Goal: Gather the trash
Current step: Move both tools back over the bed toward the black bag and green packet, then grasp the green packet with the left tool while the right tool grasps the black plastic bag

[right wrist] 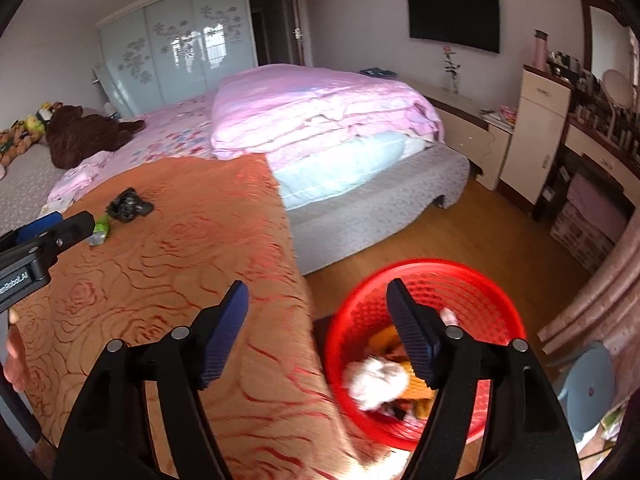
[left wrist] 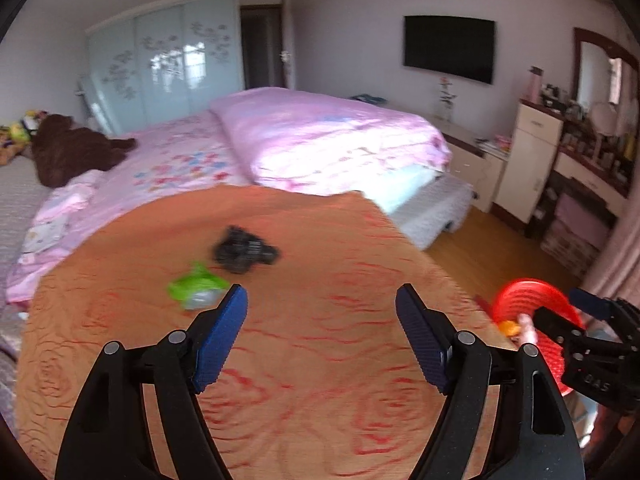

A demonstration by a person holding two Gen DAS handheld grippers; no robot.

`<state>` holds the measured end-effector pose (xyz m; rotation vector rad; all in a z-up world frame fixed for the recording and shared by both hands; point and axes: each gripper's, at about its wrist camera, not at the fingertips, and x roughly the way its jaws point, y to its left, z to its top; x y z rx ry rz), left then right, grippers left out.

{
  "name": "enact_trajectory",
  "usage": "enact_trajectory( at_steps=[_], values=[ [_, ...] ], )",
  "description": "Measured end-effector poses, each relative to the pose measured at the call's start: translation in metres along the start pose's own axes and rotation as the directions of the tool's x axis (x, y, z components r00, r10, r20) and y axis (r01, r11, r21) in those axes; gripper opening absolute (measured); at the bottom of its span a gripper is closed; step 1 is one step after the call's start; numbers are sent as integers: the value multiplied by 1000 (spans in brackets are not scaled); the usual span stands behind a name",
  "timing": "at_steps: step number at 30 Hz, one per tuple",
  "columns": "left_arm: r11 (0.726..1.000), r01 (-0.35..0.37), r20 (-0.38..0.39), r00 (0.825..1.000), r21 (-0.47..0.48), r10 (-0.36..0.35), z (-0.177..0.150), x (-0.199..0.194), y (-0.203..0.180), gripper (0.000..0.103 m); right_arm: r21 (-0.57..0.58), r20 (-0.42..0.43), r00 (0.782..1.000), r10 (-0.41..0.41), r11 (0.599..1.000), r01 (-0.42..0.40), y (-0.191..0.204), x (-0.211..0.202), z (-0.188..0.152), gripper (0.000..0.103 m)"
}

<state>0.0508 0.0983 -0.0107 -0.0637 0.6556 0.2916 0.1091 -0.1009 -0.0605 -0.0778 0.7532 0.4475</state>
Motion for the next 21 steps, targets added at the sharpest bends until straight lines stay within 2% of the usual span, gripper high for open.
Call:
enact_trajectory(
  at_steps=[7,11,17,21],
  values=[
    [993,-82,-4,997,-80,82,4,4,56,74,-41,-15,999,52,998,-53,35,18,7,69],
    [987,-115,-32,993,-113,112,4,12,87,74,-41,-26,997,79,996,-80,49,30,10,69],
    [986,-123,-104,988,-111,112,1,40,114,75,-67,-29,993,116,991,-118,73,38,9,69],
    [994,-89,-140,987,-67,79,1,64,116,75,-88,-35,992,118,989,-120,75,40,3,69]
  ],
)
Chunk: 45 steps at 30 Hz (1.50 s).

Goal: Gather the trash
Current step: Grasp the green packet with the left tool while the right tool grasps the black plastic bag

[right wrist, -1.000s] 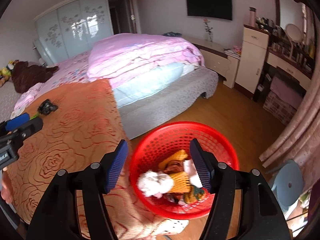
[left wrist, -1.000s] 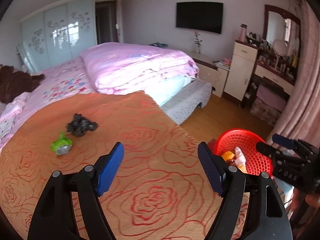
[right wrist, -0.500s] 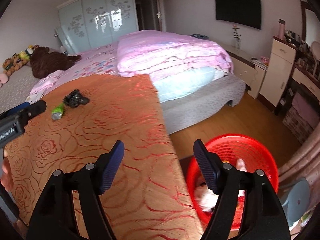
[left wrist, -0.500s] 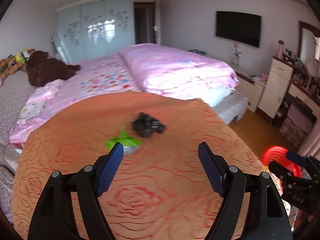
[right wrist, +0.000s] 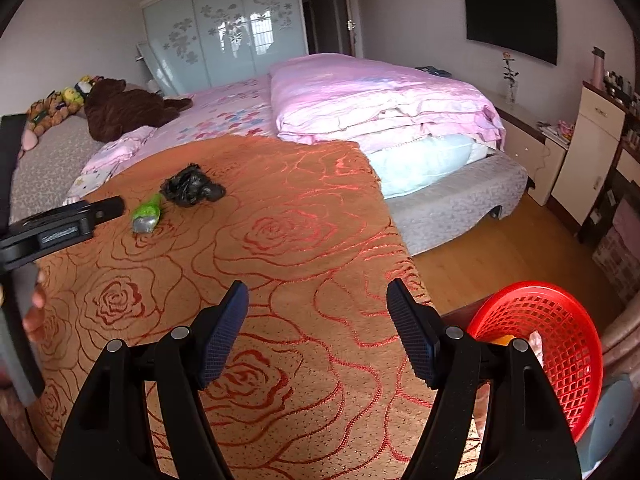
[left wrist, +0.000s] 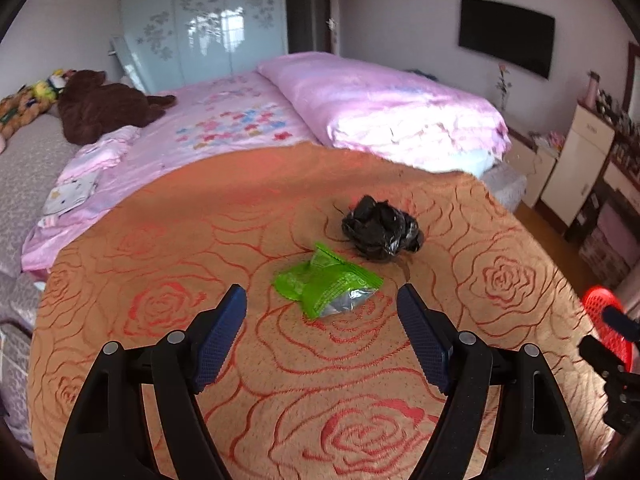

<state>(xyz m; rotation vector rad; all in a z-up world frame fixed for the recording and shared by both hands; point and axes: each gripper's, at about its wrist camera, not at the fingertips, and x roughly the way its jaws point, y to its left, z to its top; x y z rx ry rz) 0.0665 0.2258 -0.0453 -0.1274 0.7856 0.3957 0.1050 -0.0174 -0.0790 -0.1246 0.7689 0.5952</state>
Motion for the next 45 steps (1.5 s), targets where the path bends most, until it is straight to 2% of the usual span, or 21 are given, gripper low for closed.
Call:
enact_trajectory(
  at_steps=[7,12,13,14,17,18,20,23,31,35,42,45],
  values=[
    [1000,-9,-57,998,-5,9,4,32,0,75,25,-12,1000,-2,1000,3,-14,1,-2,69],
    [999,-9,-55,998,-42,7,7,40,4,74,34,-12,1000,7,999,-7,-17,1,0,69],
    [999,-5,-57,998,-41,3,7,42,3,67,33,-13,1000,8,999,-8,-16,1,-1,69],
    [999,-1,-67,998,-35,-2,6,44,3,56,31,-14,1000,10,999,-10,-15,1,-1,69],
    [999,14,-75,997,-47,-18,7,48,4,44,26,-18,1000,16,1000,-16,-11,2,-1,69],
    [999,15,-74,997,-51,-19,7,47,6,33,24,-19,1000,18,1000,-17,-10,1,-1,69],
    [998,23,-82,996,-60,-28,6,47,10,18,20,-18,1000,21,1000,-21,-8,0,-3,69],
    [994,53,-92,994,-91,-61,-3,44,19,9,8,-17,1000,26,1000,-26,-5,0,-4,69],
    [992,63,-56,996,-106,-69,-20,19,25,8,-41,-35,999,27,999,-29,13,8,-3,69],
    [990,70,-34,997,-124,-75,-16,10,27,9,-73,-28,999,39,997,-41,25,16,13,69],
    [984,62,-30,997,-165,-68,-14,12,37,26,-127,-13,995,100,987,-101,62,51,57,69],
    [983,55,-16,998,-176,-58,-13,9,40,39,-157,-10,992,122,980,-123,81,67,73,69]
  ],
)
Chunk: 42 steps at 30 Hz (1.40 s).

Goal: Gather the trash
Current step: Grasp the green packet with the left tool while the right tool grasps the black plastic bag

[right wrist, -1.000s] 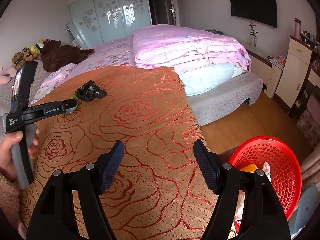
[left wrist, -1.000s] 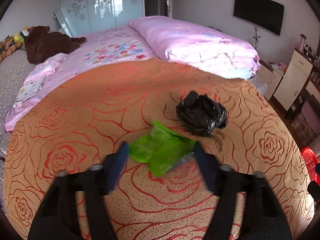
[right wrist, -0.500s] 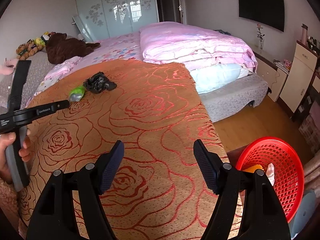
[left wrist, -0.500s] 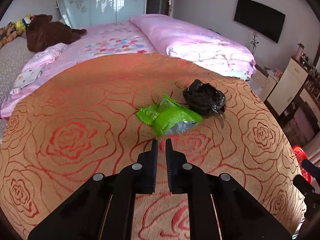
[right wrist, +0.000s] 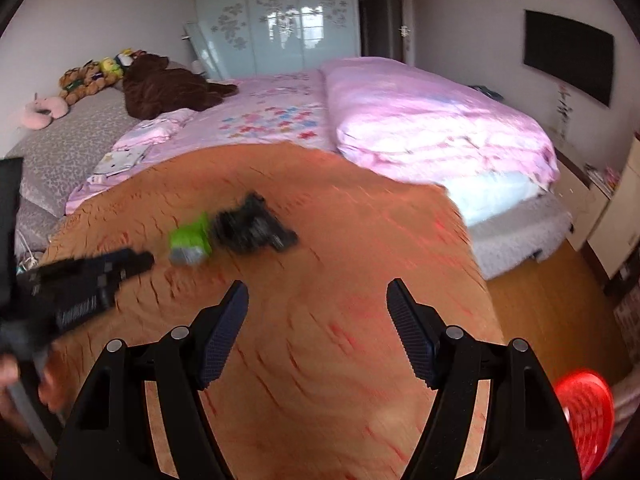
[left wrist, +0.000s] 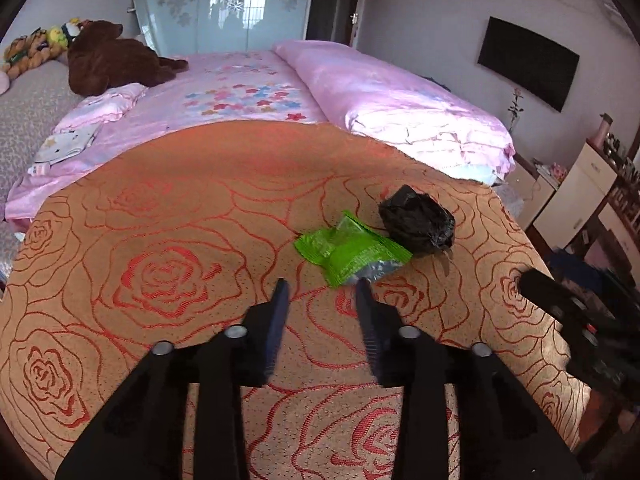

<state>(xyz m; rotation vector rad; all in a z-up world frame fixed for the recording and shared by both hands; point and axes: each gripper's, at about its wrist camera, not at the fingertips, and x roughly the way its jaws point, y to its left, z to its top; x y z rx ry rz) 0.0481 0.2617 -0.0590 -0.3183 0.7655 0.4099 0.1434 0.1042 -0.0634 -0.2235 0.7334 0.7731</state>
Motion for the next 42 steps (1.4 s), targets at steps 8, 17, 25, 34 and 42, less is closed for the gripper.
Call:
enact_trajectory(
  at_steps=[8,17,25,34,42],
  values=[
    [998,2,10,1000,-55,-2,3,0,14,62,-42,-37,998,42,998,-43,31,54,41,69],
    [1000,20,-2,1000,-15,-20,4,7,7,67,-74,-128,991,48,996,-58,32,86,35,40],
    [997,46,-4,999,64,-46,14,15,-12,73,-5,-112,994,17,1000,-17,6,57,22,35],
    [996,59,-25,998,70,-57,28,45,-22,73,52,-92,995,27,998,-23,-24,15,-8,35],
    [996,63,-80,995,55,-58,32,62,-25,64,79,-91,994,52,996,-45,-31,2,-22,35]
  ],
)
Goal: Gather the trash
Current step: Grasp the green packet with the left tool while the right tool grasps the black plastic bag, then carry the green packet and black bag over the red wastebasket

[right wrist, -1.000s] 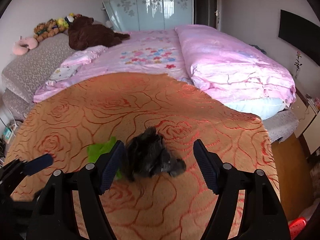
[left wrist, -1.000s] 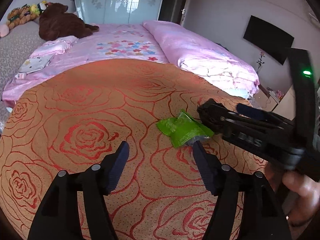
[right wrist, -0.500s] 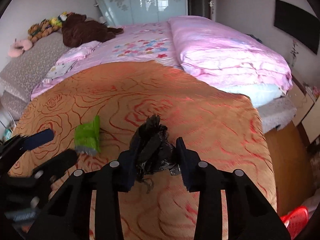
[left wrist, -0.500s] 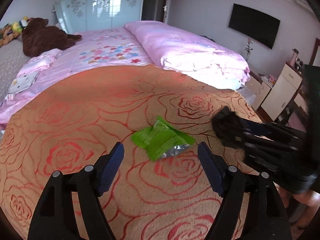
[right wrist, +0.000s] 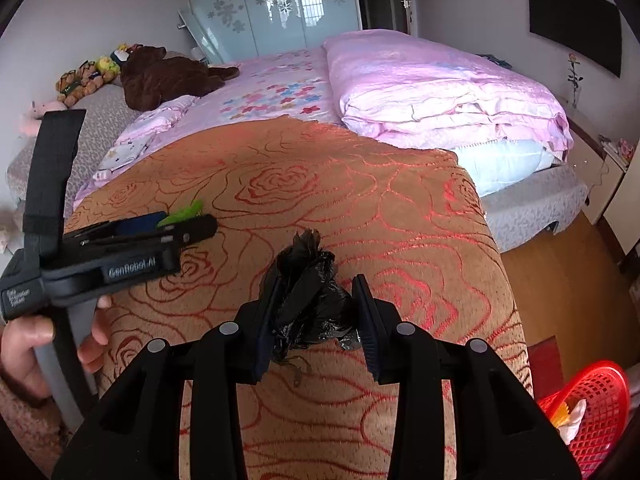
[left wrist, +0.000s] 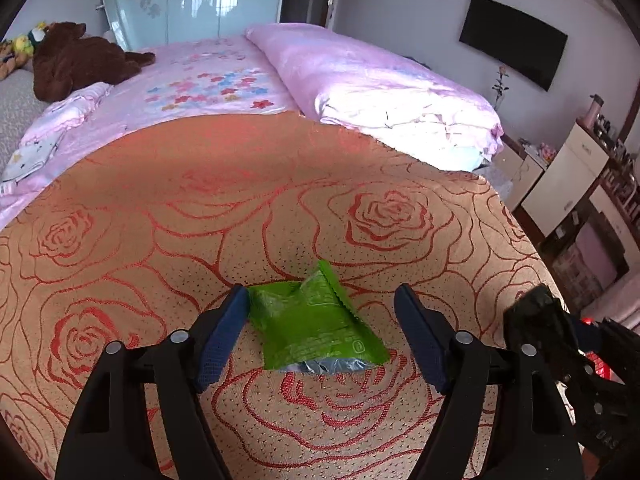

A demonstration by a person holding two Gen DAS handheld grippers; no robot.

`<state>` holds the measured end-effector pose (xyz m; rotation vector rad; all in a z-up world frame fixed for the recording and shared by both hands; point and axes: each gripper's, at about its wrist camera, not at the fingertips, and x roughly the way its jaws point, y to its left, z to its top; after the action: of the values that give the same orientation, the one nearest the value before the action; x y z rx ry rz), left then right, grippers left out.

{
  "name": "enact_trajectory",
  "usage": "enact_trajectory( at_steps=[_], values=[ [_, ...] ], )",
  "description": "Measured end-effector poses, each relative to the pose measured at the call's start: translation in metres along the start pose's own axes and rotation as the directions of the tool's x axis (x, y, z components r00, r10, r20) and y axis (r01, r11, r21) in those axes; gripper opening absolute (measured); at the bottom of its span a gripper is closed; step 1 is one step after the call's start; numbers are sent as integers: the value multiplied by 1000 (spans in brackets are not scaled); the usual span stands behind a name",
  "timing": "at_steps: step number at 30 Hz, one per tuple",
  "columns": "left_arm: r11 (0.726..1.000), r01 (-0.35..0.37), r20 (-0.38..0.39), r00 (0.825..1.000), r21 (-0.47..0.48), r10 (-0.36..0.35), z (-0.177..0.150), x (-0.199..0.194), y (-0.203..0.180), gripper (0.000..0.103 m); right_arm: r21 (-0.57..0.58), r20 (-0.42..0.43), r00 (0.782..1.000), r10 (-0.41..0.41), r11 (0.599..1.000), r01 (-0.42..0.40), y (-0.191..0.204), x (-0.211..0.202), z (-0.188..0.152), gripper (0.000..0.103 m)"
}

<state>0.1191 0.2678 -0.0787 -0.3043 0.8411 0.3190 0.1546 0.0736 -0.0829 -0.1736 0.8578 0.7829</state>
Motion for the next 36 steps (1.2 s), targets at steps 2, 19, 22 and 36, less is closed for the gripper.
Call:
enact_trajectory(
  at_steps=[2,19,22,36],
  values=[
    [1000,-8,2,1000,-6,8,0,0,1,49,4,0,1000,3,1000,-3,-1,-2,-2,35],
    [998,12,-1,1000,66,-11,-25,-17,-15,32,47,13,1000,8,999,-9,-14,-26,-20,35],
    [997,23,1,1000,80,-23,-35,-26,-23,31,54,16,1000,4,999,-5,-18,-33,-27,35],
    [990,50,82,995,128,-61,-65,-78,-71,30,72,57,998,-36,997,31,-30,-69,-44,35]
  ],
)
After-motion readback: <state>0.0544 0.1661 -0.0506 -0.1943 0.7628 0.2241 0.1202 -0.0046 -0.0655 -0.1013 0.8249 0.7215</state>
